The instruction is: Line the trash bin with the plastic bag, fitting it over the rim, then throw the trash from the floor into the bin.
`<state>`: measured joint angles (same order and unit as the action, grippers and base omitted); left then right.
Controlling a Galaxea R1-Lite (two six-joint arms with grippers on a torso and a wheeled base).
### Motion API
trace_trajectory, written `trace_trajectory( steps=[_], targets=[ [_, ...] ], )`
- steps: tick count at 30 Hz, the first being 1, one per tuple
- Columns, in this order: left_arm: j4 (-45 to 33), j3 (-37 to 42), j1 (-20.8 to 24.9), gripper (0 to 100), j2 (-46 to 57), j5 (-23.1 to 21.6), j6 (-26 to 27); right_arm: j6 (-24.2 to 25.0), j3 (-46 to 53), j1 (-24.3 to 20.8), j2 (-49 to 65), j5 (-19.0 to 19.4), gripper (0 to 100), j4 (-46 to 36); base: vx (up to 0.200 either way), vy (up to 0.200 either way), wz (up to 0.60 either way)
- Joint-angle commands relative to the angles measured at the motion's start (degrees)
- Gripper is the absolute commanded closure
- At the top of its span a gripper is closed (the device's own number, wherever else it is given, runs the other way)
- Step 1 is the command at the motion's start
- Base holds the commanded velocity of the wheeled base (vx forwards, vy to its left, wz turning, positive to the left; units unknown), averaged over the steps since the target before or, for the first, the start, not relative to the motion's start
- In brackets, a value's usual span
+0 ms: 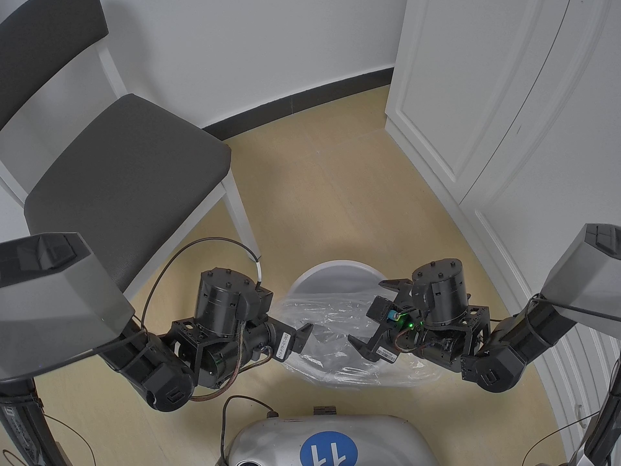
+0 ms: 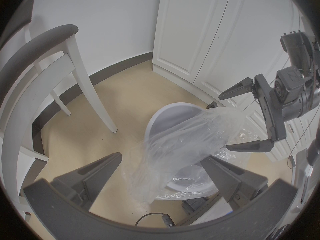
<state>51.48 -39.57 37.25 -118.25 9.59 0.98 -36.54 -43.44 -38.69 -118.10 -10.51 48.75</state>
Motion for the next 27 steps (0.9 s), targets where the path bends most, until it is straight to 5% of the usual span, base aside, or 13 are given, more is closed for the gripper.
trace_trajectory(
  steps=[1,3,4,27],
  targets=[
    [0.0,-0.2,0.0,0,-0.1,0.1,0.0,0.0,-0.5,1.0,-1.8,0.0,0,0.0,0.0,0.0,0.0],
    [0.0,-0.2,0.0,0,-0.1,0.1,0.0,0.0,-0.6,1.3,-2.2,0.0,0,0.0,0.0,0.0,0.0],
    [0.0,-0.2,0.0,0,-0.1,0.1,0.0,0.0,-1.0,1.9,-2.9,0.0,100,0.1,0.0,0.0,0.0],
    [4.3,-1.8,-1.5,0,-2.2,0.4,-0.2,4.8,-19.7,4.8,-14.7,-3.6,100,4.7,0.0,0.0,0.0]
  ],
)
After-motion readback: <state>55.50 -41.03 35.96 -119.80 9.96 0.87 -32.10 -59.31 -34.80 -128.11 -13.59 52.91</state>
